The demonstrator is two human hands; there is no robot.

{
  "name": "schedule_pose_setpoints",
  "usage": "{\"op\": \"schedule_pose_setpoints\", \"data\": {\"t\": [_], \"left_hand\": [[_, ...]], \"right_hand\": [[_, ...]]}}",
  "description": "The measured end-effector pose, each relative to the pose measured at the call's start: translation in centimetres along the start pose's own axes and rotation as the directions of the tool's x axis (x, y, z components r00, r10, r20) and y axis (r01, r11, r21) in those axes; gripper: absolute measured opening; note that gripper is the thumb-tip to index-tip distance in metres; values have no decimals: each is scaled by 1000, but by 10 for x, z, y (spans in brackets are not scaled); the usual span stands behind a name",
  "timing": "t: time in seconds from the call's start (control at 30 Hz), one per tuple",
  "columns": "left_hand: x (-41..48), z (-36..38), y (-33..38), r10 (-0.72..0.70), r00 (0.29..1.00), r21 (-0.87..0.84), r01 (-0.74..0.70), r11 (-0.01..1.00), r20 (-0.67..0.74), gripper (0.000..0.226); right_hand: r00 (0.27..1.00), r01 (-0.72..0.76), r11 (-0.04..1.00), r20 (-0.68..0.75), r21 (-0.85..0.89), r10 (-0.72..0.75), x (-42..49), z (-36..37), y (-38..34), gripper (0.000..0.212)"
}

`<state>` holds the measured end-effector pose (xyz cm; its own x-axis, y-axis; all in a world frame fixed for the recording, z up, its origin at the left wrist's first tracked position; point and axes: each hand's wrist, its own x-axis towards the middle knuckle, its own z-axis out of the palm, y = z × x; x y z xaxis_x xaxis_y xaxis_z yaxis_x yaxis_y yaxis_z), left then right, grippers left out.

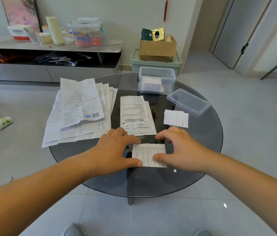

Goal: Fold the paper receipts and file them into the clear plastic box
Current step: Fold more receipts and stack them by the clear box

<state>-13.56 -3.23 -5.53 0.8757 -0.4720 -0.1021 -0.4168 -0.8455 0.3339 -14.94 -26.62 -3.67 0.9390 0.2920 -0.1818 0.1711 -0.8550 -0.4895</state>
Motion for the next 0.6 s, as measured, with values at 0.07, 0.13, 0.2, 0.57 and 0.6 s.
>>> {"op": "schedule_pose_setpoints", "data": {"t": [0.07, 0.13, 0.2, 0.57, 0.6], "left_hand": [[2, 2, 3, 13, 1000, -1, -13, 1000, -4, 65], [4, 2, 6, 27, 1000, 6, -27, 1000, -1, 65], [5, 1, 9, 44, 999, -2, -44, 999, -4, 61], [8, -1, 23, 125, 991, -57, -128, 990, -53, 80], [10, -2, 25, 144, 988, -73, -148, 986, -63, 78]], "right_hand": [[999, 34, 997, 0, -73, -34, 3, -1, -7, 58], [999, 39, 991, 26, -127, -36, 6, -4, -11, 56], [997, 10, 992, 73, -126, -1, 7, -9, -12, 54], [996, 49, 993, 70, 109, -56, 3, -8, -6, 22], [996, 56, 986, 55, 154, -65, 3, -10, -4, 20]]}}
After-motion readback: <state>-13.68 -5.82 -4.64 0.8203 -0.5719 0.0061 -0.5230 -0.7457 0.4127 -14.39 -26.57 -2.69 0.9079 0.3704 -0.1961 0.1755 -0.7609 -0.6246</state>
